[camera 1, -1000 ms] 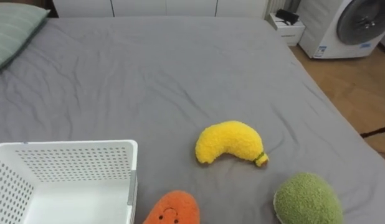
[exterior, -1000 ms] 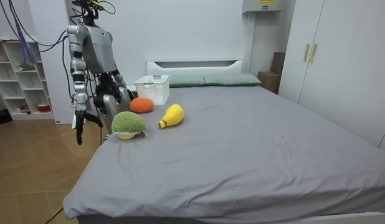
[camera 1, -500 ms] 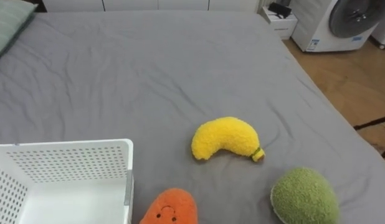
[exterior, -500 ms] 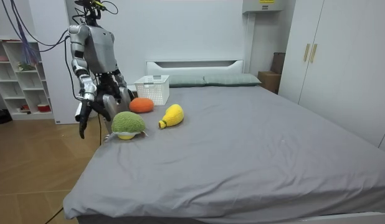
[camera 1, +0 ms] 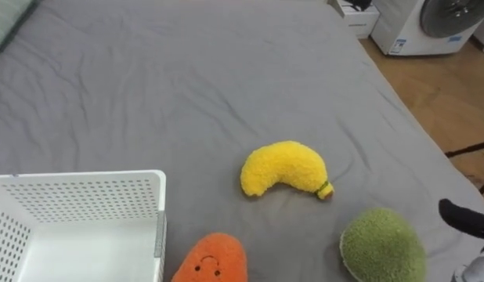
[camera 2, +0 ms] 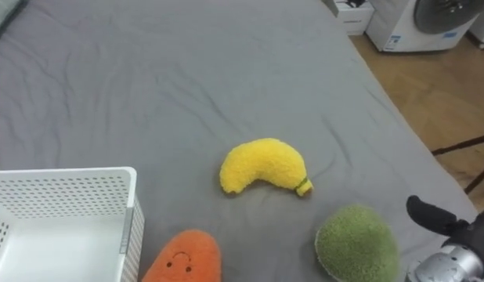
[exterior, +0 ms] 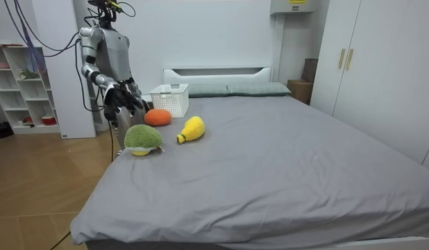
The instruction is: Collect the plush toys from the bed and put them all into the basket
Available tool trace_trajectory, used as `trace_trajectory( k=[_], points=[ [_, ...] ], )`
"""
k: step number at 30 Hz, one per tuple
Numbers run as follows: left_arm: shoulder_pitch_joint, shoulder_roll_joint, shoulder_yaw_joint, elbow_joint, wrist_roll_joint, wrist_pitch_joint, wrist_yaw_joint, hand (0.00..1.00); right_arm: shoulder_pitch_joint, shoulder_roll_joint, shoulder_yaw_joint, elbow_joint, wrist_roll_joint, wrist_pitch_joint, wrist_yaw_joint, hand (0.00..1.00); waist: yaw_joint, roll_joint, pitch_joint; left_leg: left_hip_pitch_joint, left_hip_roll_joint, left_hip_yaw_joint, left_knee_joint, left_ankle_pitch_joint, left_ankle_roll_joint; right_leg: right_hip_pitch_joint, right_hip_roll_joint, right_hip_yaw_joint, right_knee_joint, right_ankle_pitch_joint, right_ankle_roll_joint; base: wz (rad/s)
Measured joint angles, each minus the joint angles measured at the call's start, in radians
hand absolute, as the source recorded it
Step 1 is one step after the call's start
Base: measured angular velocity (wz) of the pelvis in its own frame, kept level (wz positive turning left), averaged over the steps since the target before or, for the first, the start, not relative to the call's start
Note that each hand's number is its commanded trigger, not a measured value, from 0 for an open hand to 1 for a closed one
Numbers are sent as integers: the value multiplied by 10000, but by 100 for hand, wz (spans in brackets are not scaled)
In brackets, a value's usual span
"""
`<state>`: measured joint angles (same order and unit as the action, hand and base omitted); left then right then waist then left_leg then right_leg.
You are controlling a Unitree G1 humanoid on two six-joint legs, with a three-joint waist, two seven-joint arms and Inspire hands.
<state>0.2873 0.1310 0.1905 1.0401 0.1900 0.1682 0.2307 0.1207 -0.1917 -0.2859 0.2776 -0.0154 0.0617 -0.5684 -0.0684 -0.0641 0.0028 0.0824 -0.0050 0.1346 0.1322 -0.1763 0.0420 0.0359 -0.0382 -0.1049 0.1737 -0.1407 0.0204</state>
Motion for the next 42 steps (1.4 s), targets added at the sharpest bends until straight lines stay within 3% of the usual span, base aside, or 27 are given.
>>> trace_trajectory(
  k=[12, 25, 37, 38, 39, 40, 41, 42],
  points=[
    [189, -3, -30, -245, 340, -9, -38, 0, 66, -7, 602, 321, -2651, 38, 1854, 0, 235, 79, 8, 47, 9, -69, 16, -1, -2, 135, 0, -63, -27, 9, -5, 1],
    [225, 28, -73, -380, 480, -10, -45, 0, 259, -54, 1478, 2295, -2660, 324, 4182, 0, 492, -52, -1, 175, -9, -178, 30, -2, -1, 313, -25, -128, -55, 4, 0, 1],
    [297, 21, -59, -393, 581, 201, -78, 0, 236, -81, 1457, 3327, -3076, 395, 4850, 0, 496, -135, -89, 345, -24, -330, 19, -3, -2, 586, -50, -346, -224, 3, 4, 4],
    [297, 21, -60, -393, 608, 205, -79, 0, 222, -81, 1458, 3367, -3093, 395, 4855, 36, 502, -148, -93, 345, -24, -333, 19, -3, -2, 619, -50, -342, -225, 4, 4, 3],
    [302, 22, -60, -392, 652, 229, -90, 0, 216, -81, 1459, 3392, -3095, 396, 4863, 62, 541, -157, -95, 354, -23, -335, 25, -3, -2, 636, -50, -342, -227, 8, 3, 0],
    [308, 22, -59, -392, 667, 238, -100, 0, 217, -81, 1459, 3424, -3095, 396, 4864, 76, 544, -158, -94, 375, -23, -337, 28, -3, -2, 636, -50, -343, -228, 11, 3, 0],
    [312, 22, -59, -393, 668, 243, -105, 0, 217, -81, 1459, 3439, -3095, 396, 4864, 96, 550, -156, -94, 392, -23, -342, 29, -3, -2, 633, -50, -343, -230, 11, 3, 0],
    [313, 22, -33, -392, 694, 265, -133, 0, 216, -81, 1457, 3455, -3112, 400, 4860, 100, 574, -150, -92, 439, -23, -346, 30, -3, -2, 657, -50, -343, -236, 10, 4, 0]
  ],
)
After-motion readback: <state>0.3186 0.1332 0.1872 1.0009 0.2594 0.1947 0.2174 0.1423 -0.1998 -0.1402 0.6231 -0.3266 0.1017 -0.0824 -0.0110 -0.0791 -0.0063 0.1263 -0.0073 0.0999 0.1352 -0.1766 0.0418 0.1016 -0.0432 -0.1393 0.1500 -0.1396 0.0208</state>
